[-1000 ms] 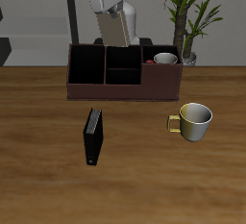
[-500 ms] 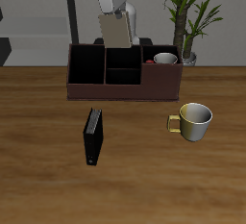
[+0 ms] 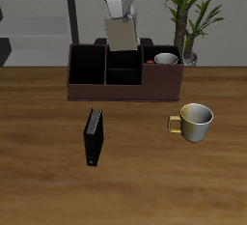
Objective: Place the red mug into the back desk caddy's right compartment and place the yellow book into the back desk caddy's back compartment
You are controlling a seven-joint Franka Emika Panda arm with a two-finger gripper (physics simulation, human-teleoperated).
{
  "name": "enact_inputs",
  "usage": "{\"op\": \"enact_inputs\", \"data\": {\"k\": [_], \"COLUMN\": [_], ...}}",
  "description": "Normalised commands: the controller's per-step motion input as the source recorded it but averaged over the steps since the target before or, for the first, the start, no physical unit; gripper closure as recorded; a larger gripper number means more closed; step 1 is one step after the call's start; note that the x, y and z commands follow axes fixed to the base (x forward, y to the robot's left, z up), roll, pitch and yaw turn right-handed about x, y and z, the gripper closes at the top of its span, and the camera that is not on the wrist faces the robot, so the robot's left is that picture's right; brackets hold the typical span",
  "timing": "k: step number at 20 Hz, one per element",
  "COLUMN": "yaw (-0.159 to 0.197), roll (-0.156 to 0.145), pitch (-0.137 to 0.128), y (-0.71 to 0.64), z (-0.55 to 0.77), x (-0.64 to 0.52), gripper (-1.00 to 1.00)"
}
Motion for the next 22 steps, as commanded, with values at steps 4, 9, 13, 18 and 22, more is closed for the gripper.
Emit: {"op": "enact_inputs", "data": {"k": [4,9,13,18,22], "yaw": [0.013,0.013,0.025,0.025,0.062], "roll": [0.018,0.022,0.007,-0.006,0.000], "pitch": [0.011,0.023,0.029,0.041,0.029], "y": [0.15,0.08,0.04,-0.06,-0.04], "z": [-0.09,-0.09,-0.11,-0.16,-0.13], "x": [-0.08,-0.14,-0.18,-0.17,-0.08], "gripper": [1.00,1.00,1.00,1.00,1.00]}}
